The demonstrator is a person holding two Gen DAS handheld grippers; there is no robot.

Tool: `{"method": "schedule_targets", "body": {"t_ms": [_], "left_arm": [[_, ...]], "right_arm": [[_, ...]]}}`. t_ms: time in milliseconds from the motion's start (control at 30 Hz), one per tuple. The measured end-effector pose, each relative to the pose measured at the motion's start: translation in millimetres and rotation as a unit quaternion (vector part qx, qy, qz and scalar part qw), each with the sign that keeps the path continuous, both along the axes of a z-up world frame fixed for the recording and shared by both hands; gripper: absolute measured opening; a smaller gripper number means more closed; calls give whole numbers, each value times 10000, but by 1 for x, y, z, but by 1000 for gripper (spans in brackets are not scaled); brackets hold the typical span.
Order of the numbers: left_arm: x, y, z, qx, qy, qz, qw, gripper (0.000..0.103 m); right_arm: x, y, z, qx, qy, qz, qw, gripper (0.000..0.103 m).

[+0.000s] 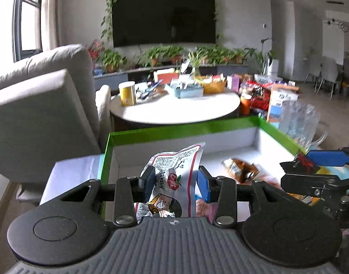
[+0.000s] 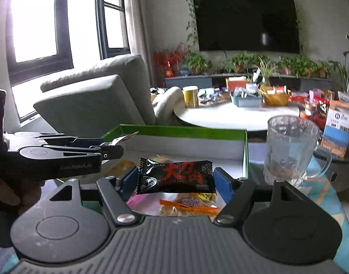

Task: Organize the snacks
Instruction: 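Release the white packet into the box while the right tool releases the black-red packet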

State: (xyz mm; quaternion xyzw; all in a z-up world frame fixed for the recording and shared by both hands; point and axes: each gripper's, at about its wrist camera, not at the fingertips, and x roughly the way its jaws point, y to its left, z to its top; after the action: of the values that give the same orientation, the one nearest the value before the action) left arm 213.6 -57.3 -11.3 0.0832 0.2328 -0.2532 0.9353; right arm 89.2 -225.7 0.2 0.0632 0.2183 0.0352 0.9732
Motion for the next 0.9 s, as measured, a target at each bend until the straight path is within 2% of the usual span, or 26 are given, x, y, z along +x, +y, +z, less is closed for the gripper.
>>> {"method": "schedule_targets", "body": {"t_ms": [67,167,233,400,600,667,767,833,900], "left_arm": [[0,0,-5,36,52,10,10000,38],[-3,1,-12,120,150,-14,9998,47],[-6,3,-13,161,138,-26,9998,49],[-21,17,-5,115,82,77,9999,56],[-43,46,2,-20,145,518,9985,56],[-53,55,3,-195,154,499,9984,56],[-70,59,8,-195,114,509,9984,58],[-83,60,9,-203,90,405,9989,59],[-96,57,8,-227,239,154,9993,59]], "right_arm": [[3,1,-6,-19,102,-13,9999,58],[7,0,-14,3,298,-2,9996,59],[9,1,-19,4,451,22,9990,59],[-4,2,-17,69,296,-27,9995,59],[-15,0,-13,140,217,-121,9996,59],[-19,3,-12,-35,219,-80,9997,59],[-28,9,-12,-364,155,-62,9992,59],[-35,10,-10,-421,94,-2,9991,59],[-42,10,-8,-390,72,36,9992,59]]}}
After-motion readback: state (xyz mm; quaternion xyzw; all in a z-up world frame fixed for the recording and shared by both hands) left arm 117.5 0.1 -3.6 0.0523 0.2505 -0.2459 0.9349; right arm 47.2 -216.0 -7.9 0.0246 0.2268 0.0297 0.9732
